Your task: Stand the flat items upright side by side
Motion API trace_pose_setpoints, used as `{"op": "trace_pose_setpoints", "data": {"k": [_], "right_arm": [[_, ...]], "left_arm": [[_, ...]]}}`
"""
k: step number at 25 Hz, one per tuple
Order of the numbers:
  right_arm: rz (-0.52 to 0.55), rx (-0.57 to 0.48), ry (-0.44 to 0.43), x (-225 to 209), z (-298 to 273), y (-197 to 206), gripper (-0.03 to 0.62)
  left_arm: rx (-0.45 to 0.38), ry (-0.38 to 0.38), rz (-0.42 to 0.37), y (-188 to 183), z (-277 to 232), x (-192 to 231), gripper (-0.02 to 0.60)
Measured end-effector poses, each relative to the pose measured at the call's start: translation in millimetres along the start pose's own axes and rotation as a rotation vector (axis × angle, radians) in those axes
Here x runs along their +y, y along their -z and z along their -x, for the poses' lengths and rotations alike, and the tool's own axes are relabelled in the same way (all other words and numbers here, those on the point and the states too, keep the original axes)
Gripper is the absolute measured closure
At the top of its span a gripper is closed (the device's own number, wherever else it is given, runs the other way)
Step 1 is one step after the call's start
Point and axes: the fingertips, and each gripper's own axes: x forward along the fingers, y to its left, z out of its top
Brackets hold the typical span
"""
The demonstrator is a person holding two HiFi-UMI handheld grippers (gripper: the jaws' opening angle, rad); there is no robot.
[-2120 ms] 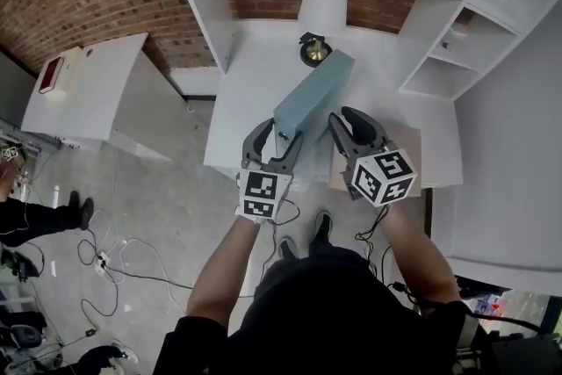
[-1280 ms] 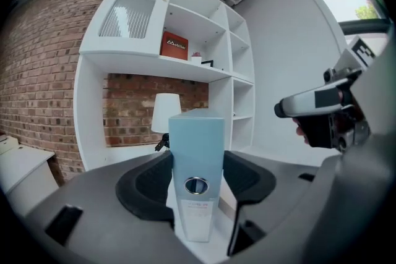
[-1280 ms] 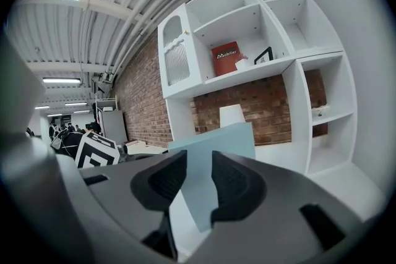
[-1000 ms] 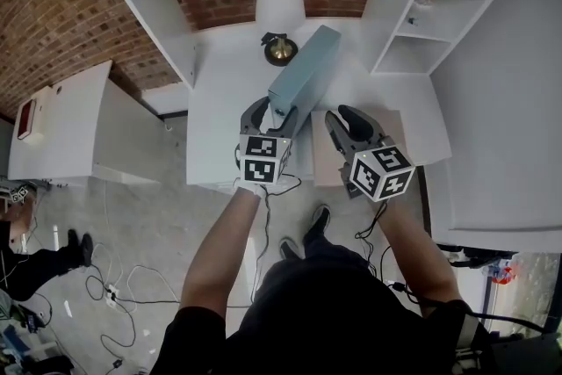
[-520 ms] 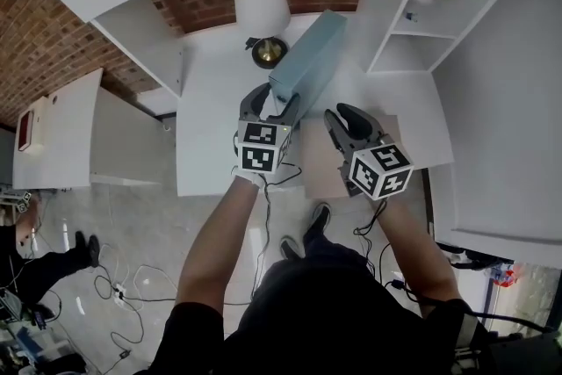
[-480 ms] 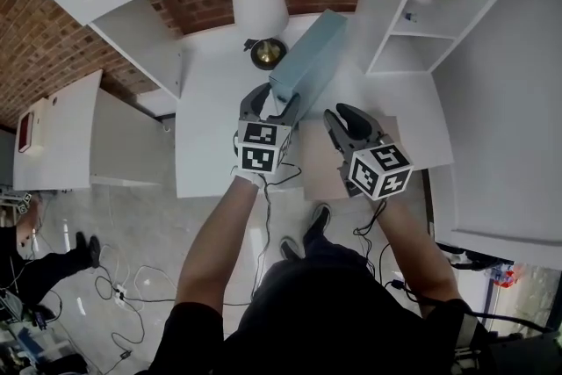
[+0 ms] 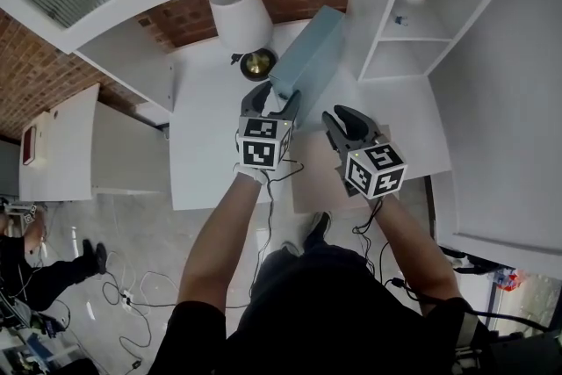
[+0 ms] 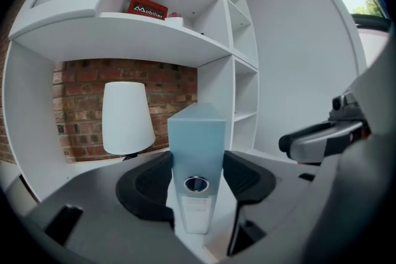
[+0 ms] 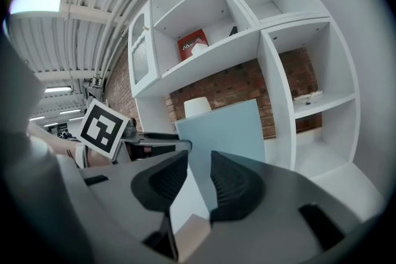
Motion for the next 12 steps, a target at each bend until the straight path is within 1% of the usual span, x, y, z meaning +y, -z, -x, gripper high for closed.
{"op": "trace_pose_setpoints", "data": {"k": [4,7,10,12], "right_arm": [[0.034,0.029,0.023,-10,0,5,0.478],[0.028,0.048,0.049,-20,-4,10,0.476],[0.024,0.051,0.067,-22,-9,11,0.476],[0.026,0.051,0.080,-17,-14,12,0.475]], "left_arm": [[0.018,0.003,0.053,-5,-14,-7,0.324],[0.028,0.036,0.074,-9,-20,-17,0.323],[0.024,0.101,0.070,-12,-18,-25,0.322],[0.027,0.141,0.032,-10,-15,-27,0.323]]}}
